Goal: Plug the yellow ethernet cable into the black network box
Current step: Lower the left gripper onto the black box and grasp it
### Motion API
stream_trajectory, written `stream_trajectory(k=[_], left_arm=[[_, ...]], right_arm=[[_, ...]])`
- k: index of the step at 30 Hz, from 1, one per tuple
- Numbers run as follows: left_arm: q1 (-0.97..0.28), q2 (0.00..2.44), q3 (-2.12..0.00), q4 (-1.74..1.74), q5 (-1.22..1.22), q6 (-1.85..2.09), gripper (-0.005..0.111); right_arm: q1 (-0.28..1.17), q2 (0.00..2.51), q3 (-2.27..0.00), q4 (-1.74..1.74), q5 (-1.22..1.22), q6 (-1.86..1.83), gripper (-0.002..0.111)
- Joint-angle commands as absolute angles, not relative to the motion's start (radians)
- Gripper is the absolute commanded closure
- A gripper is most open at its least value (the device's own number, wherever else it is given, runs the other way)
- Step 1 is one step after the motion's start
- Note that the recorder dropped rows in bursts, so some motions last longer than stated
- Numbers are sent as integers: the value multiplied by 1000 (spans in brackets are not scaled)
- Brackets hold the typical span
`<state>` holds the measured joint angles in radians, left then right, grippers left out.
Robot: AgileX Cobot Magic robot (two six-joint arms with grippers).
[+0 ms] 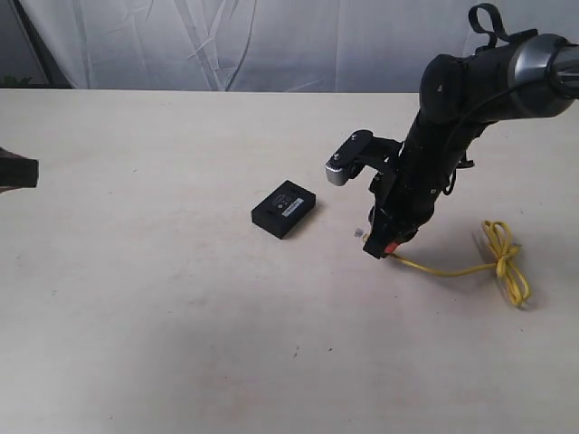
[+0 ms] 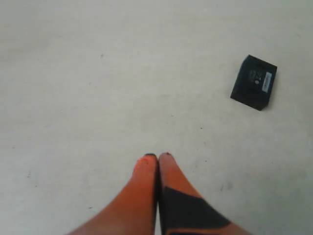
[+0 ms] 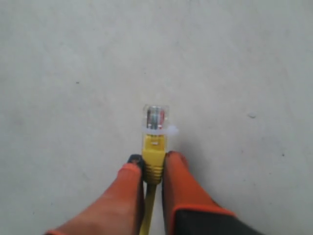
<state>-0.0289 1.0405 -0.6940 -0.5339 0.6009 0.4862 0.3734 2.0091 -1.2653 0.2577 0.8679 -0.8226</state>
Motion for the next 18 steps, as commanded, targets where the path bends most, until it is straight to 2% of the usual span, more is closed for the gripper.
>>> stream_trajectory(k=[1, 6, 12, 18], left_arm=[[-39, 1211, -793, -698, 653, 651, 107], [-134, 1393, -906, -739, 655, 712, 107], [-272, 1716, -1205, -718, 706, 741, 107], [-308, 1927, -1435, -719, 819, 743, 107]], right_arm=[[372, 2010, -1259, 263, 862, -846, 109], [372, 2012, -1259, 294, 862, -858, 109], [372, 2012, -1259, 301, 862, -884, 109], [372, 2012, -1259, 301, 867, -887, 109]])
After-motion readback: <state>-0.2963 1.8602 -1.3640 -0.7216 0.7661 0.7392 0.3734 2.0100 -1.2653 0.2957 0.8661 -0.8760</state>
